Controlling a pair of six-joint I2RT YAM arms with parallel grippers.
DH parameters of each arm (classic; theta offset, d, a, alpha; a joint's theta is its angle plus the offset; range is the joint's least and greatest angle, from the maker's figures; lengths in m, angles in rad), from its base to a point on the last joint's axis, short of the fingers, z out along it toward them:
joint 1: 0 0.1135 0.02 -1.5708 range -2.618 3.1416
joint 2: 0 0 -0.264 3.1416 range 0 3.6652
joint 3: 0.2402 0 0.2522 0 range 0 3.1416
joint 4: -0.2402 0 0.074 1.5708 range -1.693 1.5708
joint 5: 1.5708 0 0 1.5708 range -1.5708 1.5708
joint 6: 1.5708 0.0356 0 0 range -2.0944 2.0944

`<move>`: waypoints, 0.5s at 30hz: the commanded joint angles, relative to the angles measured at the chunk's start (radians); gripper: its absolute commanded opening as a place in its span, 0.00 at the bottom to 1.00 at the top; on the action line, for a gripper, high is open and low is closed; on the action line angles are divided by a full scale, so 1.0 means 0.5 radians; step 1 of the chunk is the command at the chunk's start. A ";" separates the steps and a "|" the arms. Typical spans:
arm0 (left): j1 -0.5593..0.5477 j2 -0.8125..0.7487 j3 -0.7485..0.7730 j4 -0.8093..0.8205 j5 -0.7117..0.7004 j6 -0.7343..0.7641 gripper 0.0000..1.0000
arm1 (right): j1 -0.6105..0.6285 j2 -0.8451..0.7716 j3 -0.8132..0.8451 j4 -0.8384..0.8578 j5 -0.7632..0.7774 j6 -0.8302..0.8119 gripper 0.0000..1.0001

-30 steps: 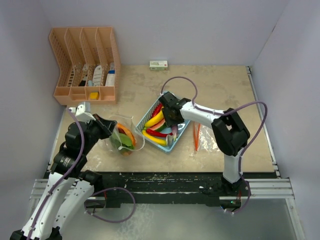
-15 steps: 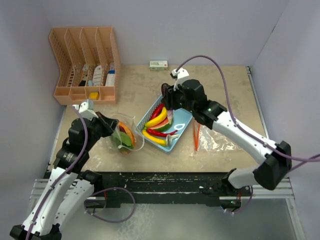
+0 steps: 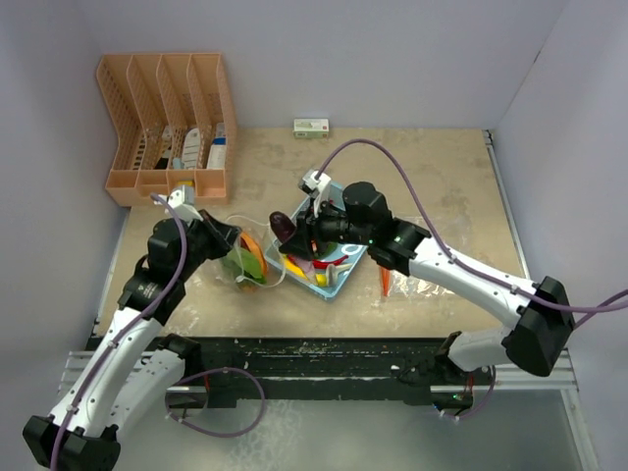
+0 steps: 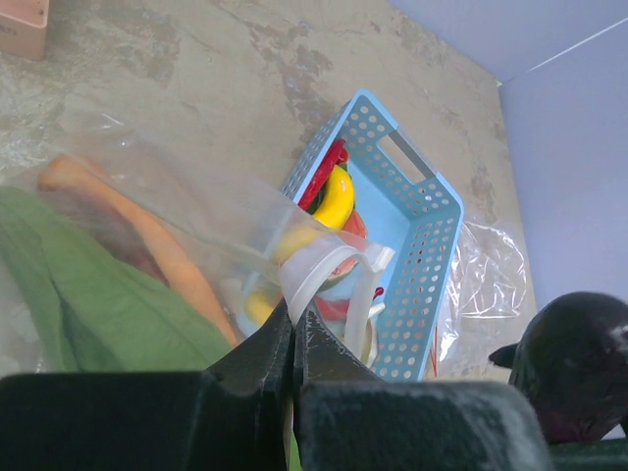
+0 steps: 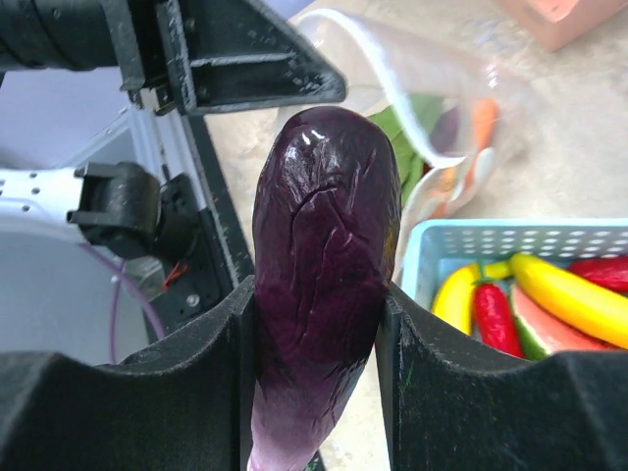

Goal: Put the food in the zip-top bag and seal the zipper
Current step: Place the fake vegetable in the zipper food storage bag.

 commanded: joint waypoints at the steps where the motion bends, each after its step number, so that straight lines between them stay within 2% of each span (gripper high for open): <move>1: 0.006 0.001 -0.024 0.212 0.017 -0.047 0.00 | -0.006 0.102 0.115 0.019 -0.338 0.086 0.03; 6: 0.005 0.001 -0.038 0.230 0.016 -0.038 0.00 | 0.002 0.304 0.210 -0.015 -0.532 0.177 0.03; 11: 0.006 0.008 -0.037 0.266 0.034 -0.027 0.00 | 0.019 0.440 0.274 -0.022 -0.532 0.260 0.03; 15: 0.005 0.019 -0.035 0.302 0.096 -0.028 0.00 | 0.022 0.546 0.389 -0.132 -0.395 0.291 0.03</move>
